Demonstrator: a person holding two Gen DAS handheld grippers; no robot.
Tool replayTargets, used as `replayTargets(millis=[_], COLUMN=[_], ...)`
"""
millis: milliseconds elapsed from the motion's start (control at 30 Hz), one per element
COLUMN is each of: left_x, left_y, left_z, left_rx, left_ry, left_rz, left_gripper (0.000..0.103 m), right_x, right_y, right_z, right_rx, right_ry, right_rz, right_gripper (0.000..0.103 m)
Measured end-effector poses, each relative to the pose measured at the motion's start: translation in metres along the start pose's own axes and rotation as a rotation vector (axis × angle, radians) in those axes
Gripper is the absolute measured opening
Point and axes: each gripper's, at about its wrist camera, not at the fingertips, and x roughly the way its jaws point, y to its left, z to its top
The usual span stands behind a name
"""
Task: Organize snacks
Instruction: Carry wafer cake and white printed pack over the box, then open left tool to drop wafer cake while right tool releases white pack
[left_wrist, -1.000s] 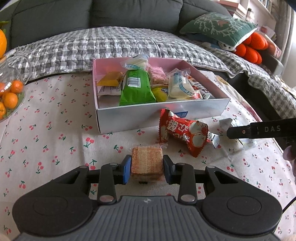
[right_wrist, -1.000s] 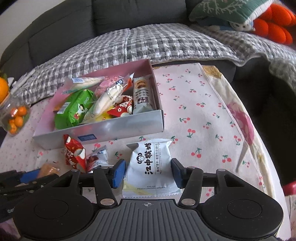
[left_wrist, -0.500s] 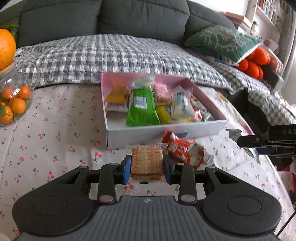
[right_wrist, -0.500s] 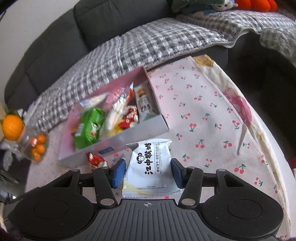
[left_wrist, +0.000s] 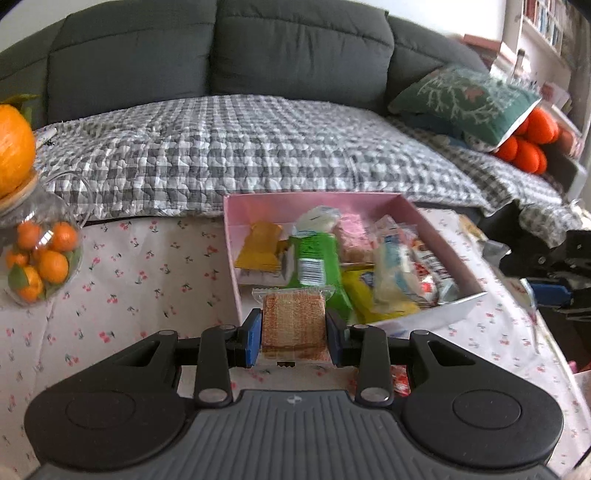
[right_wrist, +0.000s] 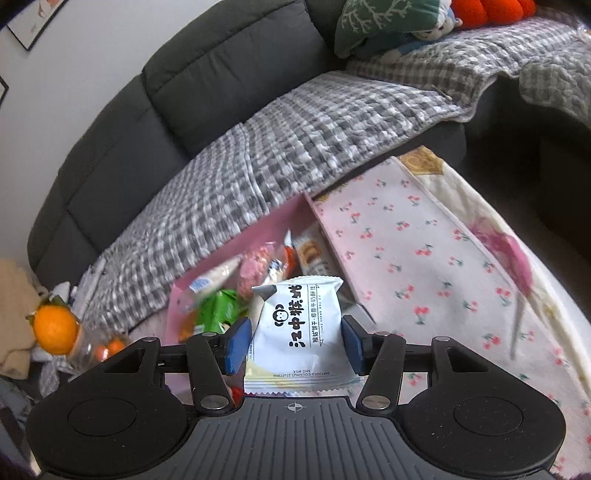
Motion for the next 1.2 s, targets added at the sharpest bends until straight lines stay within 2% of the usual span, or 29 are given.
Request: replayTargets(millis=[367, 567, 833, 900, 967, 1133, 1200], left_x=[0.023, 0.036, 0.040, 0.040, 0.039, 0.035, 0.031], left_y=[-0.001, -0.007, -0.009, -0.008, -0.008, -0.009, -0.009], left_z=[0.020, 0.026, 0.031, 0.032, 0.033, 0.032, 0.031], left_rx=[0.171, 0.224, 0.244, 0.240, 0.231, 0.224, 0.210], left_ry=[0.142, 0.212, 0.233, 0.217, 0.204, 0.182, 0.165], left_rz=[0.035, 0.039, 0.037, 0.033, 0.036, 0.042, 0.044], left_gripper=[0.032, 0.032, 0.033, 0.038, 0.048, 0.061, 0.069], right_x=[0.027, 0.040, 0.048, 0.047, 0.045, 0.041, 0.039], right_y=[-0.002, -0.001, -0.001, -0.001, -0.002, 0.001, 0.003], right_z=[0.007, 0.009, 0.008, 0.009, 0.010, 0.011, 0.010], right_rx=[0.060, 0.075, 0.077, 0.087, 0.105, 0.095, 0.082], right_ry=[-0.052, -0.058, -0.075, -0.092, -0.088, -0.082, -0.079], right_rz=[0.048, 0.046, 0.045, 0.055, 0.067, 0.084, 0.079], right_gripper=[0.053, 0.053, 0.055, 0.056, 0.078, 0.080, 0.082])
